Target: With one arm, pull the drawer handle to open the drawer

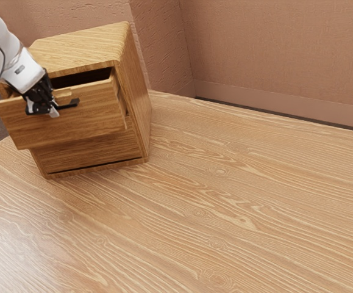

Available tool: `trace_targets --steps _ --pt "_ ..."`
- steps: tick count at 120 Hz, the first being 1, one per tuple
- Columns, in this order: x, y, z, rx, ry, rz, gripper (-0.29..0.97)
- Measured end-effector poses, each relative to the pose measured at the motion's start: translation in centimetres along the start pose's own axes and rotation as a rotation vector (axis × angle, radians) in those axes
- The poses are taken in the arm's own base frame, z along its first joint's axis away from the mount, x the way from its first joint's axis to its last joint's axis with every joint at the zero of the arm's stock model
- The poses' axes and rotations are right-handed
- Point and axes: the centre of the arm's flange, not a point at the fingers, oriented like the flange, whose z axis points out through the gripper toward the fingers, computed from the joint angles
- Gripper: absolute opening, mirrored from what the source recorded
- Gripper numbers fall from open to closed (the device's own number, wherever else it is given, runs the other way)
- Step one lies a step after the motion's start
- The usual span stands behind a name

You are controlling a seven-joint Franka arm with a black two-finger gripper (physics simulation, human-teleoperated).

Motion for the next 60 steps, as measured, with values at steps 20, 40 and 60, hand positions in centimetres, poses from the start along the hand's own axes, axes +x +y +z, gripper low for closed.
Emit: trace_targets --steps 20,40,60 --pt "2.1 2.1 -1.6 0.018 0.031 0.037 -0.11" --pt "2.0 2.9 -1.5 0.017 0.032 0.035 -0.11" --pt "1.2 3.5 -1.8 0.019 0.03 0.021 -0.11"
